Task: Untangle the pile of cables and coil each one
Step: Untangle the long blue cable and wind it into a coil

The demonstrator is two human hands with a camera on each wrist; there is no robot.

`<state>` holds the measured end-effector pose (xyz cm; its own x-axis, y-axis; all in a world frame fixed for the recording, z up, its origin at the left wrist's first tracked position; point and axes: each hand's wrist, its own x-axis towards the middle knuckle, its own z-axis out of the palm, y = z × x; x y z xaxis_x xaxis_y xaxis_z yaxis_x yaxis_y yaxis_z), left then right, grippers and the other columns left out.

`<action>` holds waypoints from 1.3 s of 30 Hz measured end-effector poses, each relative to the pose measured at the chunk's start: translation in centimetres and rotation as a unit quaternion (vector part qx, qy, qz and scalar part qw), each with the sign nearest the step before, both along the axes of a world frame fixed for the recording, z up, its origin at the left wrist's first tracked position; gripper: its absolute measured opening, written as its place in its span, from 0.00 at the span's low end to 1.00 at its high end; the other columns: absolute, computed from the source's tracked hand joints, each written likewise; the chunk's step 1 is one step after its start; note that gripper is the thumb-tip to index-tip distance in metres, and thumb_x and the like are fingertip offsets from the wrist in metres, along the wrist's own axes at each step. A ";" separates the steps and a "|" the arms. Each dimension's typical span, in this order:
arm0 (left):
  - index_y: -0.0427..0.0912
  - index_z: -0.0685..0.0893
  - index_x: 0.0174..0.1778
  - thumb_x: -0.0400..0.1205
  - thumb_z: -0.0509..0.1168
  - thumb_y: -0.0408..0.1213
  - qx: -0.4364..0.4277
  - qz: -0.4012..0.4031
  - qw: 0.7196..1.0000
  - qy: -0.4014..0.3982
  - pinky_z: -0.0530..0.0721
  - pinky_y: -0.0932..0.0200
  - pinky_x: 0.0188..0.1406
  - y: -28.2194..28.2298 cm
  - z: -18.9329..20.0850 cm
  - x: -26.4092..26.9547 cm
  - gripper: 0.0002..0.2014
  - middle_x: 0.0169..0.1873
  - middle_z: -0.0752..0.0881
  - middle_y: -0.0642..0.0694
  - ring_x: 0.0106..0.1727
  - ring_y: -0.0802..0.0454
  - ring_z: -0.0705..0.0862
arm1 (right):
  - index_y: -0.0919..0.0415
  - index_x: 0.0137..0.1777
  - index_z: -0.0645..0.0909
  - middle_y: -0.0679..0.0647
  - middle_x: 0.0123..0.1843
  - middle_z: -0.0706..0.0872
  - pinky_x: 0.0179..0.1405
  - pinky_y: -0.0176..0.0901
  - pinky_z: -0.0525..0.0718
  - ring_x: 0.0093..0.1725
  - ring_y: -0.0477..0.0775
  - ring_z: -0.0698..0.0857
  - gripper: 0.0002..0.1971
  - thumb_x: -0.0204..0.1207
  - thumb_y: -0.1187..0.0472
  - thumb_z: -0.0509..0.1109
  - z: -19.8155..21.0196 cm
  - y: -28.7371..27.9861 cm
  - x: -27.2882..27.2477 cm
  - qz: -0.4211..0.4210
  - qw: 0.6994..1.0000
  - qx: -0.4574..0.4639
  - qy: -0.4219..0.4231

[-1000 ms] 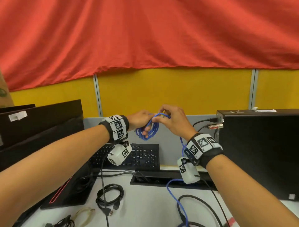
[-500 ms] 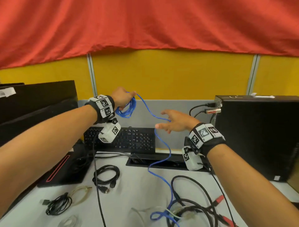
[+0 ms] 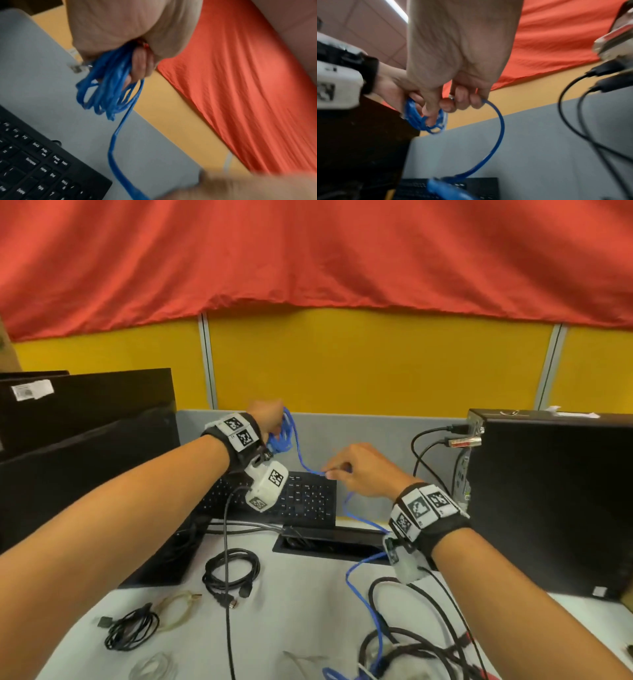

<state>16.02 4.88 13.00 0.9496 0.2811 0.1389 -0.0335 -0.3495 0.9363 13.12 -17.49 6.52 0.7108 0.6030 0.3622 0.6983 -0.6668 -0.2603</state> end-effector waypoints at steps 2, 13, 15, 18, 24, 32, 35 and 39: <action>0.41 0.75 0.39 0.91 0.56 0.37 0.003 -0.074 0.997 0.013 0.73 0.57 0.23 -2.2 -1.4 -0.7 0.14 0.25 0.77 0.44 0.16 0.56 0.71 | 0.58 0.55 0.93 0.56 0.44 0.94 0.42 0.45 0.84 0.39 0.50 0.87 0.09 0.84 0.57 0.72 0.7 1.6 -0.4 0.048 0.999 0.022 -0.003; 0.44 0.72 0.32 0.82 0.57 0.66 -0.050 -0.312 0.945 0.080 0.69 0.59 0.20 -2.7 -2.8 -5.1 0.27 0.17 0.59 0.53 0.17 0.55 0.57 | 0.65 0.33 0.78 0.54 0.25 0.76 0.27 0.40 0.66 0.24 0.47 0.69 0.28 0.71 0.38 0.79 1.8 -0.4 0.7 -0.052 0.973 0.226 -0.013; 0.47 0.71 0.30 0.79 0.64 0.65 -0.025 -0.296 0.955 0.023 0.65 0.60 0.18 -2.1 -2.5 -5.3 0.25 0.18 0.60 0.53 0.18 0.55 0.57 | 0.65 0.39 0.81 0.57 0.28 0.86 0.33 0.43 0.75 0.26 0.48 0.79 0.29 0.72 0.34 0.74 1.5 -1.3 0.4 -0.053 0.973 0.219 0.041; 0.49 0.70 0.30 0.82 0.69 0.57 -0.017 -0.225 0.972 -0.060 0.62 0.60 0.18 -1.4 -1.8 -4.6 0.22 0.21 0.62 0.52 0.19 0.53 0.59 | 0.56 0.64 0.81 0.57 0.44 0.94 0.52 0.53 0.89 0.44 0.52 0.92 0.40 0.65 0.23 0.64 1.3 -1.4 -0.6 -0.046 0.977 0.142 0.152; 0.45 0.69 0.28 0.84 0.68 0.55 0.044 -0.009 0.988 -0.150 0.70 0.55 0.25 -0.4 -0.3 -2.7 0.25 0.18 0.67 0.47 0.18 0.48 0.67 | 0.64 0.63 0.87 0.57 0.40 0.92 0.45 0.44 0.89 0.35 0.51 0.90 0.13 0.84 0.57 0.73 1.0 -1.0 -2.3 0.094 0.958 0.029 0.270; 0.40 0.80 0.35 0.87 0.61 0.55 0.209 -0.222 0.950 -0.066 0.74 0.57 0.29 -2.0 -3.7 -4.1 0.23 0.28 0.82 0.39 0.25 0.51 0.75 | 0.64 0.50 0.88 0.61 0.37 0.82 0.41 0.52 0.74 0.36 0.60 0.74 0.11 0.88 0.59 0.67 1.5 0.6 -3.1 0.073 0.982 0.126 0.117; 0.39 0.86 0.37 0.89 0.55 0.57 0.137 -0.312 0.940 -0.023 0.72 0.57 0.29 -2.8 -4.8 -5.0 0.28 0.34 0.90 0.38 0.27 0.52 0.80 | 0.67 0.45 0.84 0.66 0.39 0.87 0.43 0.55 0.76 0.38 0.60 0.77 0.15 0.89 0.65 0.60 0.9 0.9 -2.9 0.037 0.987 0.127 0.094; 0.39 0.88 0.39 0.81 0.53 0.69 0.064 -0.315 0.947 0.006 0.74 0.57 0.30 -3.1 -5.8 -5.2 0.35 0.30 0.89 0.40 0.26 0.48 0.77 | 0.59 0.40 0.82 0.48 0.30 0.78 0.32 0.39 0.69 0.28 0.46 0.72 0.16 0.88 0.67 0.58 0.6 0.7 -2.3 -0.012 0.992 0.099 0.078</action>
<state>10.80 1.78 7.22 0.9253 -0.3593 0.1215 -0.2623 -0.3749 0.8892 10.78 -16.81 7.09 0.7802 0.5136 0.3572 0.6245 -0.6068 -0.4916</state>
